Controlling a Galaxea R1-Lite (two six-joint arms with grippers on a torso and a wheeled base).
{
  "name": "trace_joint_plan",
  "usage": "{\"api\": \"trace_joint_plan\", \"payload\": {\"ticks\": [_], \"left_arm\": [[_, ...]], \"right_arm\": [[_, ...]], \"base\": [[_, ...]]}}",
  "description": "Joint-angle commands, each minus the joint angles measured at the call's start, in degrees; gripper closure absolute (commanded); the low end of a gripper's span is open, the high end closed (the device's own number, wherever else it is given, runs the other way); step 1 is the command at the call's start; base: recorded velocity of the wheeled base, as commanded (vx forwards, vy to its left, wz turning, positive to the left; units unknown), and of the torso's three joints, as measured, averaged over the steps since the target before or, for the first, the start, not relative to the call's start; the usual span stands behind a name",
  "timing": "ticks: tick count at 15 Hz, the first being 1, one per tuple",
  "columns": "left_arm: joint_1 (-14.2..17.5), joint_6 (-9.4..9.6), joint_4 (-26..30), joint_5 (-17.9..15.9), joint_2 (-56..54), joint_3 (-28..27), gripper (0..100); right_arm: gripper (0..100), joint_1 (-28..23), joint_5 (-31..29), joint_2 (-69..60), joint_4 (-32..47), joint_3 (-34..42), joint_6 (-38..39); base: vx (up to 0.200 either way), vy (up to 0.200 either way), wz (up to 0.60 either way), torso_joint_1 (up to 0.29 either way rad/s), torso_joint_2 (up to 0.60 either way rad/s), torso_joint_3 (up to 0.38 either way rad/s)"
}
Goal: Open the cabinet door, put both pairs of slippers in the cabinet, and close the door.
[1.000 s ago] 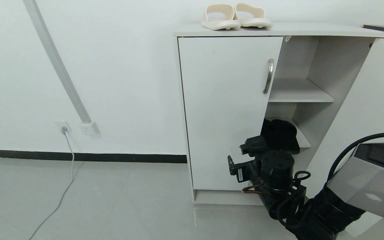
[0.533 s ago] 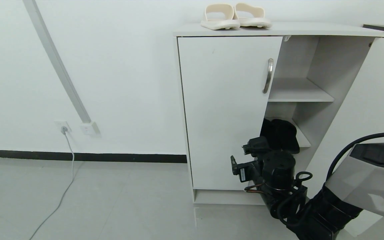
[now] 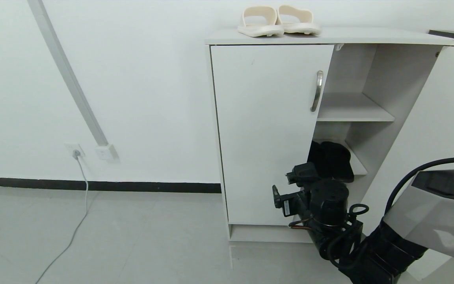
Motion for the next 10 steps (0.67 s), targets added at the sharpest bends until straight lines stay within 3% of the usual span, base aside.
{"api": "trace_joint_plan", "payload": {"ticks": [1,3,10], "left_arm": [[0.06,-0.03,-0.04,0.02,0.0,0.01,100],[-0.02,-0.03,-0.04,0.02,0.0,0.01,100],[0.06,-0.03,-0.04,0.02,0.0,0.01,100]], "right_arm": [[0,0.04,0.02,0.18,0.05,0.0,-0.02],[0,0.04,0.02,0.44,0.05,-0.09,-0.02],[0,0.12,0.11,0.53,-0.03,-0.36,-0.37]], "base": [[0.0,0.0,0.0,0.007,-0.25,-0.276],[0.0,0.0,0.0,0.012,-0.17,-0.349],[0.0,0.0,0.0,0.081,-0.49,-0.356]]}}
